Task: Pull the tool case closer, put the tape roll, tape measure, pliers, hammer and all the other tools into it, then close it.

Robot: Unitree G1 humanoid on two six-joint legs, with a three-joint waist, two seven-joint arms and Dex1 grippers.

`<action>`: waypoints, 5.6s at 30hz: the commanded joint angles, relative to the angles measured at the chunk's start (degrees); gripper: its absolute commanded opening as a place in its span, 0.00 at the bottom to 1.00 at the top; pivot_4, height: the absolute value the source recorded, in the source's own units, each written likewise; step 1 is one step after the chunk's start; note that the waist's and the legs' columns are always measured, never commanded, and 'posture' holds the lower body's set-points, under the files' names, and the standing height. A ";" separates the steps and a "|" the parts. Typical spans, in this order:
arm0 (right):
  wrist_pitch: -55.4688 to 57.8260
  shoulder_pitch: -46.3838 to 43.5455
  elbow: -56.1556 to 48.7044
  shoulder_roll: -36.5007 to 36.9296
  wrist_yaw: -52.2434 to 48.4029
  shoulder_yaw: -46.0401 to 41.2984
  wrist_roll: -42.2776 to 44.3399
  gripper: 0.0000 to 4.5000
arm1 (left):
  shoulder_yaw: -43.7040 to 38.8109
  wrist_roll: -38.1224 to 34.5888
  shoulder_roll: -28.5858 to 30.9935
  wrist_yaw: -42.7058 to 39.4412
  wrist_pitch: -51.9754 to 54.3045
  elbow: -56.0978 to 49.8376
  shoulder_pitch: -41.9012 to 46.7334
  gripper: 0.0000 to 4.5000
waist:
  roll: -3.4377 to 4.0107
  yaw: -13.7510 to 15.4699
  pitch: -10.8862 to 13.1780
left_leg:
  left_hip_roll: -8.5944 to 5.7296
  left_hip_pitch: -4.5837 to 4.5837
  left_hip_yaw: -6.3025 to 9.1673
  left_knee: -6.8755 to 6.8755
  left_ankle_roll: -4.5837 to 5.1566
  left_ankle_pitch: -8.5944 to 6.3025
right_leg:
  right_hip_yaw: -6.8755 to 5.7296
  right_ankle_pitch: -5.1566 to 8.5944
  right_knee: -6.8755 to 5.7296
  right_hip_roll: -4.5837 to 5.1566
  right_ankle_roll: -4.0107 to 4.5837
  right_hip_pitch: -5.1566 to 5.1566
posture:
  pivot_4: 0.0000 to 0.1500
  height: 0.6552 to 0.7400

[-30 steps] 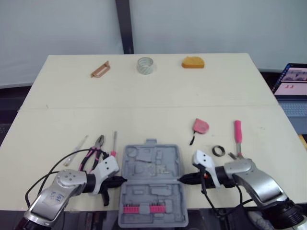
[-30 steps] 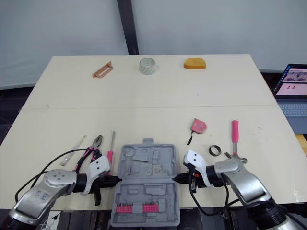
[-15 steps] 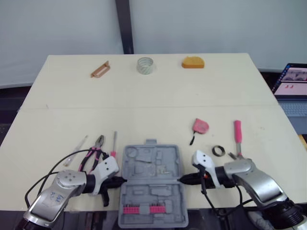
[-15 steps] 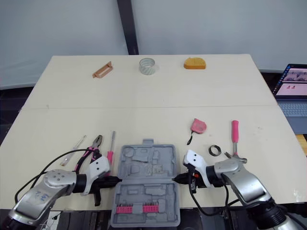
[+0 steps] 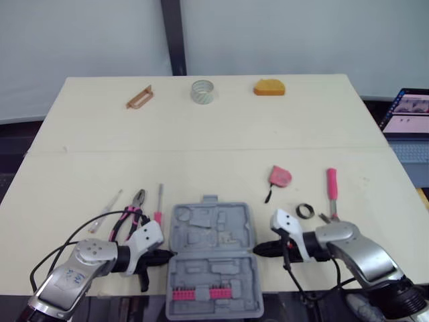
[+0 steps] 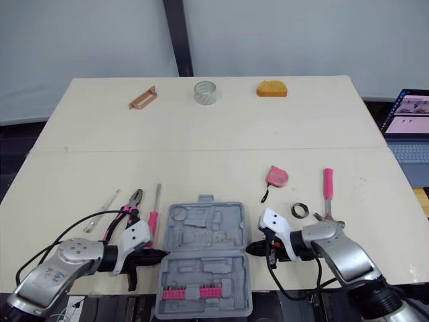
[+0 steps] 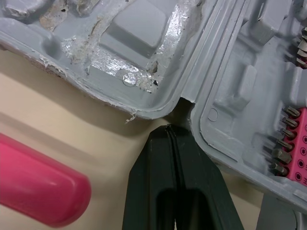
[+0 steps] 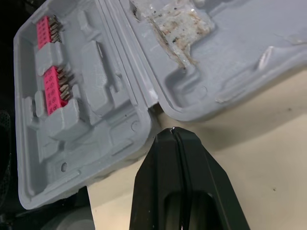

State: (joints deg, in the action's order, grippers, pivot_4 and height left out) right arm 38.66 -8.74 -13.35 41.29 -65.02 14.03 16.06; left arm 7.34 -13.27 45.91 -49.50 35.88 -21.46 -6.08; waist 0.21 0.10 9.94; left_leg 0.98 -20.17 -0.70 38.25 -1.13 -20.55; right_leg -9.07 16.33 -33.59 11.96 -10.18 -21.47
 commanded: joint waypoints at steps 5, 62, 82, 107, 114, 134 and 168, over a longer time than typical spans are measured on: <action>0.18 0.89 -1.00 1.98 -0.99 -7.55 5.96 0.00 | -7.59 -5.08 0.83 -0.79 3.07 -0.55 -2.24 0.01 | -0.01 -0.03 0.00 | 0.01 0.00 0.01 0.00 0.00 0.00 | -0.01 0.00 0.00 0.00 0.00 0.00 | 1.00 1.00; -5.71 2.49 22.96 13.62 -2.40 -38.07 17.09 0.99 | -43.31 -14.93 0.04 2.24 -9.26 22.69 -3.50 0.99 | -0.03 -0.16 0.01 | 0.06 0.02 -0.19 0.04 0.05 -0.07 | 0.04 0.00 0.06 0.00 0.00 0.01 | 1.00 1.00; -1.34 5.43 -0.69 8.52 9.33 -24.66 12.37 0.99 | -15.37 -14.15 -3.61 -0.71 -5.28 -0.31 8.56 0.99 | -0.07 1.41 -0.01 | 0.05 -0.12 -0.15 0.67 0.14 -0.28 | 0.08 0.00 -0.06 -0.01 0.01 0.06 | 1.00 1.00; -9.25 8.10 6.14 4.51 16.01 -22.01 2.77 0.42 | 6.62 -4.33 -18.96 -11.27 -23.95 15.54 32.14 1.00 | -0.07 1.36 -0.01 | 0.05 -0.21 -0.17 0.85 0.24 -0.38 | 0.06 0.00 -0.05 -0.05 0.01 0.06 | 1.00 1.00; -10.61 7.98 7.97 3.90 18.31 -21.75 0.38 0.42 | 7.15 -3.32 -19.24 -12.40 -27.30 16.42 31.76 1.00 | -0.07 1.35 -0.01 | 0.05 -0.21 -0.16 0.85 0.24 -0.38 | 0.06 0.00 -0.05 -0.05 0.01 0.06 | 1.00 1.00; -11.51 7.19 9.64 1.21 18.79 -20.19 -2.20 0.42 | 7.57 -1.15 -19.88 -12.60 -30.19 17.64 31.13 1.00 | -0.07 1.32 -0.01 | 0.05 -0.20 -0.16 0.84 0.24 -0.38 | 0.06 0.00 -0.05 -0.05 0.00 0.06 | 1.00 1.00; -12.31 6.06 10.29 0.95 18.77 -20.32 -2.48 0.01 | 7.48 -0.13 -21.25 -11.24 -29.30 17.25 31.43 1.00 | -0.07 1.31 -0.01 | 0.05 -0.20 -0.16 0.84 0.24 -0.38 | 0.06 0.00 -0.05 -0.05 0.01 0.06 | 1.00 1.00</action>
State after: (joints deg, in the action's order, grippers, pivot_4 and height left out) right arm 27.36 -2.16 -2.67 42.29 -46.76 -5.34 13.43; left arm 14.74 -13.27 24.92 -61.09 6.65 -3.51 25.13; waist 0.14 1.41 9.93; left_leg 1.03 -20.38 -0.86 39.09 -0.89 -20.94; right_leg -9.02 16.33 -33.64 11.90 -10.17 -21.41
